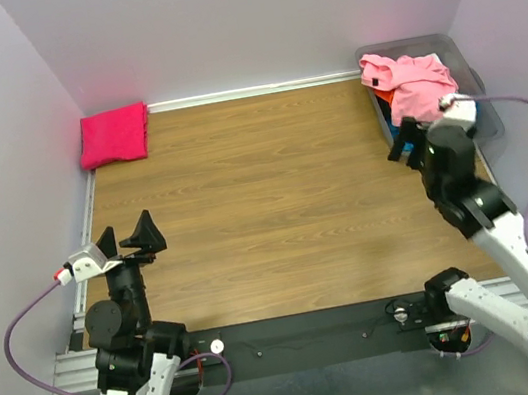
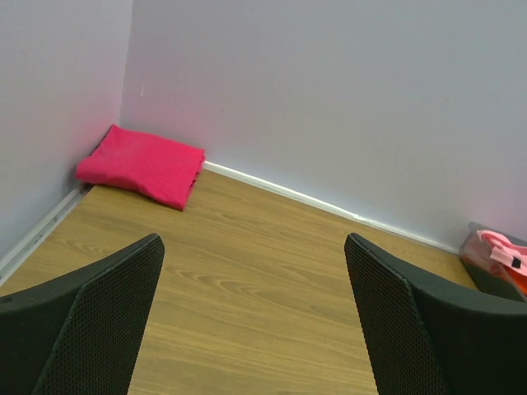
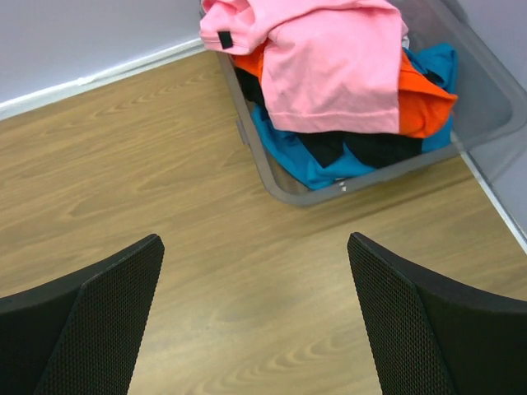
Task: Fold and stack the t-shirts
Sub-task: Grab the tshirt from the pile
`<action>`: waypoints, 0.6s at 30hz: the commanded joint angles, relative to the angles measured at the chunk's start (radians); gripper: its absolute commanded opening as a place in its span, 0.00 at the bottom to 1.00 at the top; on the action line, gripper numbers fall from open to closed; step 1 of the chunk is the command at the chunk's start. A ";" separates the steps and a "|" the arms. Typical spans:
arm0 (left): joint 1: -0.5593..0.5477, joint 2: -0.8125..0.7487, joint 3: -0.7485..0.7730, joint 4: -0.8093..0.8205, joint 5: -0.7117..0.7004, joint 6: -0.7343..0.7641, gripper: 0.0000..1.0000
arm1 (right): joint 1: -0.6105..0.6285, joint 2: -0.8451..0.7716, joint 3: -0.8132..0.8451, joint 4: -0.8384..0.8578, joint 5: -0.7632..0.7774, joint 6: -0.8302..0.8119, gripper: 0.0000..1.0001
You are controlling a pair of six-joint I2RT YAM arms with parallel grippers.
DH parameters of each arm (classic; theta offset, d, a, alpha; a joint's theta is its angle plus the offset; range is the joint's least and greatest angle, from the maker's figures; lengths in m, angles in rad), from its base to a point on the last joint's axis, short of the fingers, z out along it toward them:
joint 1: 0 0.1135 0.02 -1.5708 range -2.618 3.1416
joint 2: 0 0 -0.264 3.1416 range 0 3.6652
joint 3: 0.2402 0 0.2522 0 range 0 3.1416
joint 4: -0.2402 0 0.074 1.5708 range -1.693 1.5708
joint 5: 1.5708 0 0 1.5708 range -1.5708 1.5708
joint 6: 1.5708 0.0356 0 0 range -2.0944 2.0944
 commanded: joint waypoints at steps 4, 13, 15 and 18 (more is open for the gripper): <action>-0.002 -0.122 0.005 -0.001 -0.056 -0.021 0.98 | -0.021 0.509 0.229 0.126 0.124 0.019 1.00; 0.000 -0.121 0.013 -0.029 -0.128 -0.055 0.96 | -0.313 0.957 0.621 0.152 -0.160 0.147 0.80; -0.002 -0.121 0.016 -0.037 -0.153 -0.066 0.96 | -0.334 1.040 0.678 0.154 -0.175 0.168 0.79; -0.002 -0.124 0.018 -0.044 -0.162 -0.069 0.96 | -0.380 1.138 0.773 0.155 -0.195 0.187 0.76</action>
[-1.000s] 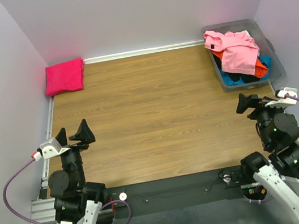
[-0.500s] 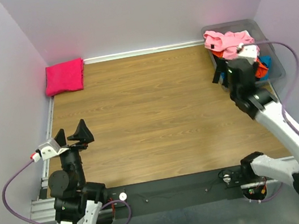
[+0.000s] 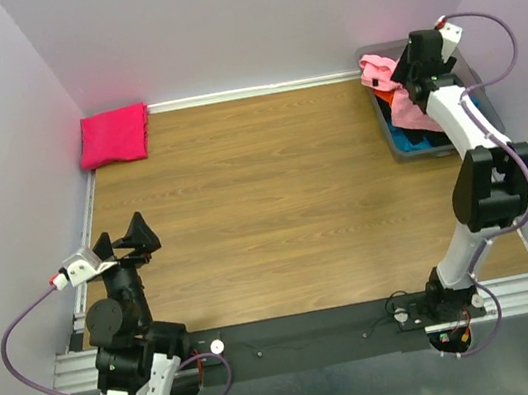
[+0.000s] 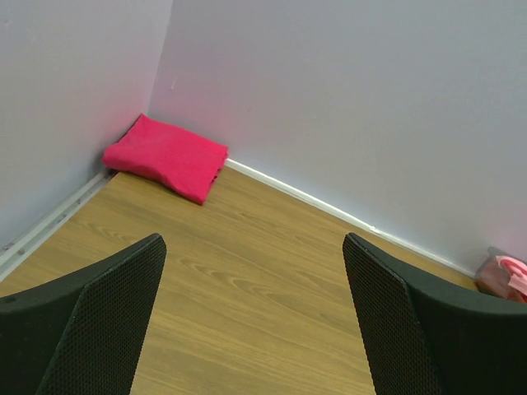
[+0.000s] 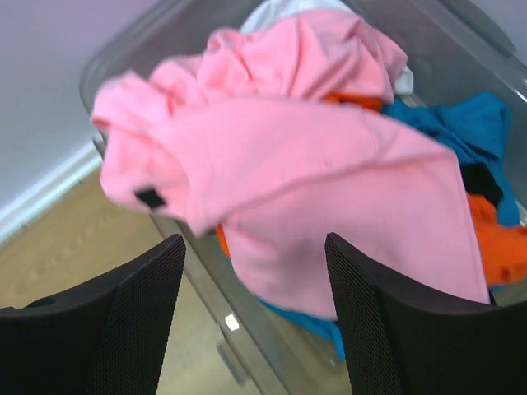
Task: Fold and stack the t-shirts
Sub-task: Grab the tshirt from the pile
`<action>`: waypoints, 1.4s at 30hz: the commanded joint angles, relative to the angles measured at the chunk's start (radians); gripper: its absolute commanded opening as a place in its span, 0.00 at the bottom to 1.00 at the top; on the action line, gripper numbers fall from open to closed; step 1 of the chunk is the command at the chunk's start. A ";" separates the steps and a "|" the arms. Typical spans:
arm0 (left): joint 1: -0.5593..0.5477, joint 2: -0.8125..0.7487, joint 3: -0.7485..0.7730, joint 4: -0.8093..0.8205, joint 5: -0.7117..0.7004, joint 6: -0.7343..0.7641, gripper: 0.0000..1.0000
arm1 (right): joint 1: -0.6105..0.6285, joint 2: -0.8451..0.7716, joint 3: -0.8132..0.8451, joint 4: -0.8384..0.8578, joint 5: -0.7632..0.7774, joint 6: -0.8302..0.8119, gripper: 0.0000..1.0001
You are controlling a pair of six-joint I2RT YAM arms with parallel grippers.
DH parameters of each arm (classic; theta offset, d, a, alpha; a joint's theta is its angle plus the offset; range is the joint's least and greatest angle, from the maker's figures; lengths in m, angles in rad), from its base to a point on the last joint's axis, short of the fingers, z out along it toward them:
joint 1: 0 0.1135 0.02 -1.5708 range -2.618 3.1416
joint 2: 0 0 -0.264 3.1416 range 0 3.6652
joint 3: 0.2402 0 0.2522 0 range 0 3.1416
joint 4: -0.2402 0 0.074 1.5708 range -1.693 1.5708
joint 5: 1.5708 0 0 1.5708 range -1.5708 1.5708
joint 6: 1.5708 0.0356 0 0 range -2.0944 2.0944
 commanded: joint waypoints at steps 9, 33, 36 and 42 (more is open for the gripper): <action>0.000 -0.113 0.021 -0.026 -0.085 -0.038 0.94 | -0.079 0.265 0.259 0.025 -0.121 0.073 0.68; 0.001 -0.099 0.016 -0.011 -0.050 -0.023 0.94 | 0.065 0.006 0.301 0.036 -0.472 -0.313 0.01; 0.001 -0.091 0.016 0.003 -0.030 -0.007 0.94 | 0.145 -0.064 0.309 0.036 -0.542 -0.320 0.01; 0.000 -0.030 0.040 0.026 0.026 0.017 0.95 | 0.363 -0.132 0.238 0.040 -0.696 -0.185 0.01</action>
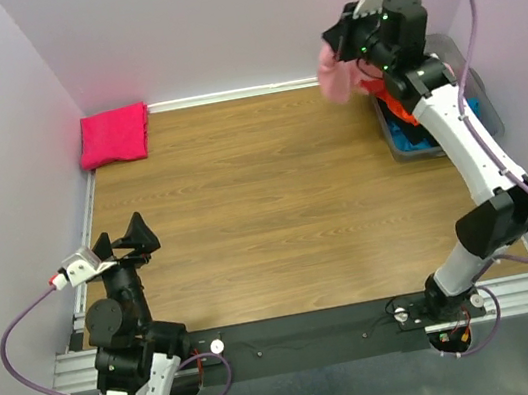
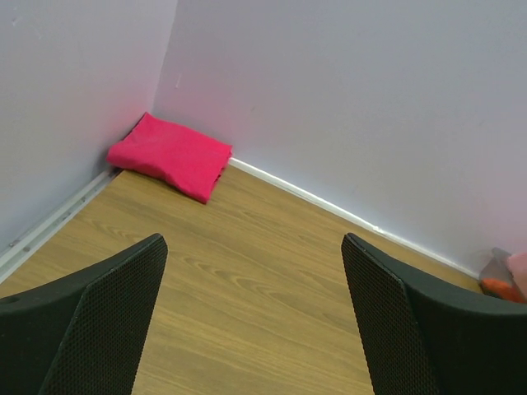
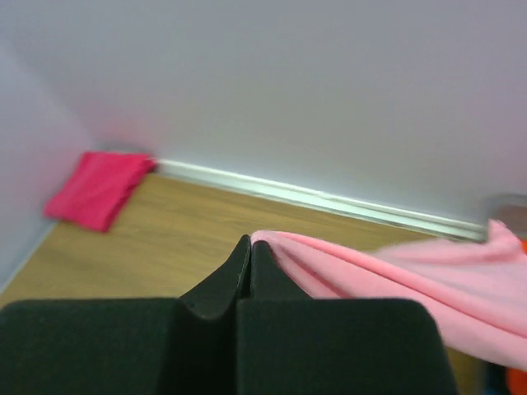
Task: Fold and stack the t-shirts
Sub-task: Move the tshirt to the center of the board, then flatten the tshirt out
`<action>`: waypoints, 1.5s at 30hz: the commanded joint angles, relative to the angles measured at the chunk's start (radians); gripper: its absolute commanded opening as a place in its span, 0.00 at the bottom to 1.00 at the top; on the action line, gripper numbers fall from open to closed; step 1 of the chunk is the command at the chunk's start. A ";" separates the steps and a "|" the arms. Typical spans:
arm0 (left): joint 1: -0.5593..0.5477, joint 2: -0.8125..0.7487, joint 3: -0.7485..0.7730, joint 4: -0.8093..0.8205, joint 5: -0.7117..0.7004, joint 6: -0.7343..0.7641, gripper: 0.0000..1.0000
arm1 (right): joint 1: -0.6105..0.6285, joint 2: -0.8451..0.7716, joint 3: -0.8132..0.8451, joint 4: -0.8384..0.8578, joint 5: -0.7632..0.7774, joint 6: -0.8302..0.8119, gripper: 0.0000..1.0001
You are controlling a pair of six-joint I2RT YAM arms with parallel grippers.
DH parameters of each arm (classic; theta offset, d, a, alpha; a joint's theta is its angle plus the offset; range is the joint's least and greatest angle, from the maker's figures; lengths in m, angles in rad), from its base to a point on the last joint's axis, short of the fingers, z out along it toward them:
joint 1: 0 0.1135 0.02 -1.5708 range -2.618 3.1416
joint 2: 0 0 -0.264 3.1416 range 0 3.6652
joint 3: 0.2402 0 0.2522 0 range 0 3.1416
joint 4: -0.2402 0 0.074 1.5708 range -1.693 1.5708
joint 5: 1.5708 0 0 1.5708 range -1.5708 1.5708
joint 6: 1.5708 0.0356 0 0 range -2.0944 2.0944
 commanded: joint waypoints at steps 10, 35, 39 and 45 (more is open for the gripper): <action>0.000 0.134 0.083 0.064 0.190 -0.082 0.98 | 0.636 0.119 -0.304 0.050 -0.231 0.260 0.01; -0.005 0.588 0.077 0.006 0.554 -0.234 0.98 | 0.267 0.354 -0.333 0.069 -0.058 0.228 0.52; -0.017 0.719 0.081 0.004 0.598 -0.244 0.98 | 0.256 0.509 -0.215 0.096 -0.078 0.248 0.53; -0.059 0.815 0.081 0.003 0.612 -0.267 0.98 | 0.252 0.641 -0.076 0.101 -0.093 0.270 0.55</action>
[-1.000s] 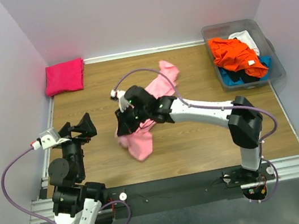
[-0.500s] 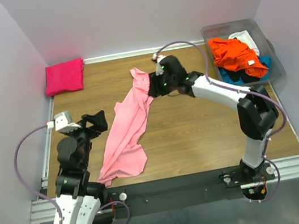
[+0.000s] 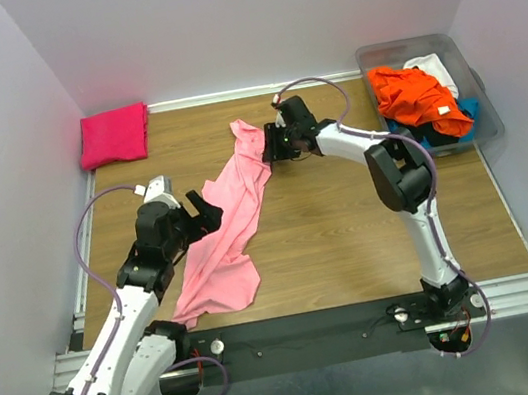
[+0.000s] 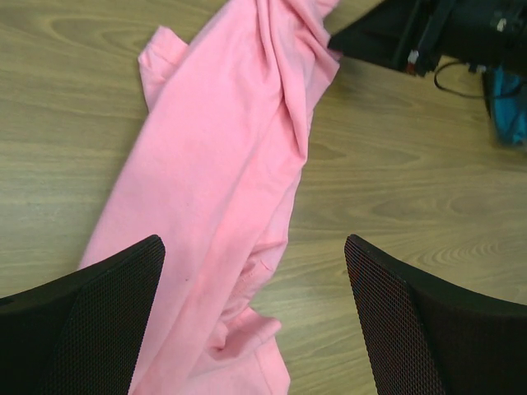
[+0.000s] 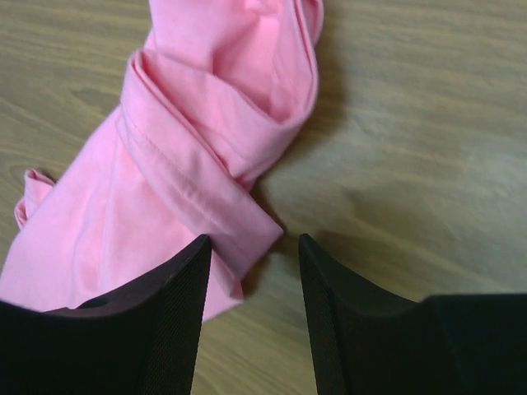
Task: Fold and stack the t-shirts
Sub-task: Flatten the tshirt out
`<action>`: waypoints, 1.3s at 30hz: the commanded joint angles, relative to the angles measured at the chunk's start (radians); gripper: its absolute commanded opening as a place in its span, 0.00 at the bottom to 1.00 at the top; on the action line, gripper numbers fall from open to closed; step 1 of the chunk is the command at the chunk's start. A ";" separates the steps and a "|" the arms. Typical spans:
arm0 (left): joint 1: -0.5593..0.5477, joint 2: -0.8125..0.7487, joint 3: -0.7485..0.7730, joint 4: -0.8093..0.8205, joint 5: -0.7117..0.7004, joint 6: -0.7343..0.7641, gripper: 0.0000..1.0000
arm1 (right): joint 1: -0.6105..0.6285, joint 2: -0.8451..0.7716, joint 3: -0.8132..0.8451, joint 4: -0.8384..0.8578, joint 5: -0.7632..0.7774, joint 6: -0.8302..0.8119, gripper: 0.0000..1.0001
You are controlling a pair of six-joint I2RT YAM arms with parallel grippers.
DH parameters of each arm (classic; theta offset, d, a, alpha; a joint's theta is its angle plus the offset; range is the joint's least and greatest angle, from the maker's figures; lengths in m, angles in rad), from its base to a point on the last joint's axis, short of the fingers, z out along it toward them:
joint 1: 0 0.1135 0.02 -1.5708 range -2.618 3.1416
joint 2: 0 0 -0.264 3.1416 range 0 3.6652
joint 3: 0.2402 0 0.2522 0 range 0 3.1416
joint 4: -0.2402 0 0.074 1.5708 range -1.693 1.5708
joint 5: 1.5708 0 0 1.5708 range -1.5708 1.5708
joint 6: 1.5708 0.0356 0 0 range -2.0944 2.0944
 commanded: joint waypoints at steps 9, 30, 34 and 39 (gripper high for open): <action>-0.099 0.123 0.006 0.004 0.038 -0.064 0.98 | -0.002 0.078 0.102 0.038 -0.080 0.013 0.03; -0.220 0.285 0.058 0.029 0.080 -0.024 0.98 | -0.141 -0.770 -0.603 -0.031 0.450 -0.058 0.01; -0.244 0.257 0.075 -0.028 0.009 -0.064 0.98 | -0.166 -0.823 -0.642 -0.040 0.450 -0.063 0.01; -0.244 0.217 0.027 -0.059 -0.098 -0.134 0.98 | -0.187 -0.844 -0.643 -0.046 0.435 -0.058 0.01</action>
